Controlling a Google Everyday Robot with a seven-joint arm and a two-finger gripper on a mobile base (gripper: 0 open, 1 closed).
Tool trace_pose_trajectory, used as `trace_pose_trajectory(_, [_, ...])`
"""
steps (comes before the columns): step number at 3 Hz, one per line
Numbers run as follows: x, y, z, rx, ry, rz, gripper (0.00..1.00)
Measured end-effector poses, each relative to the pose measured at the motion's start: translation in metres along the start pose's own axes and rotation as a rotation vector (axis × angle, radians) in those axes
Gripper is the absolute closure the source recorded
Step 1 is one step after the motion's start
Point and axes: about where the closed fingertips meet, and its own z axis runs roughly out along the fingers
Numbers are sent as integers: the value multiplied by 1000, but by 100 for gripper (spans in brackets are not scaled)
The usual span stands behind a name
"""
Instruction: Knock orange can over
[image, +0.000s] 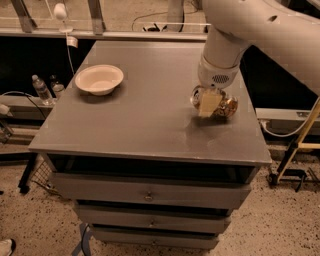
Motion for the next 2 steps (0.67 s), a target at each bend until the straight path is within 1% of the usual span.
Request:
trace_pose_trajectory(1, [-6,4,9,-28,27,-34,100])
trace_pose_trajectory(2, [-13,8,18,-70,14,-71,100])
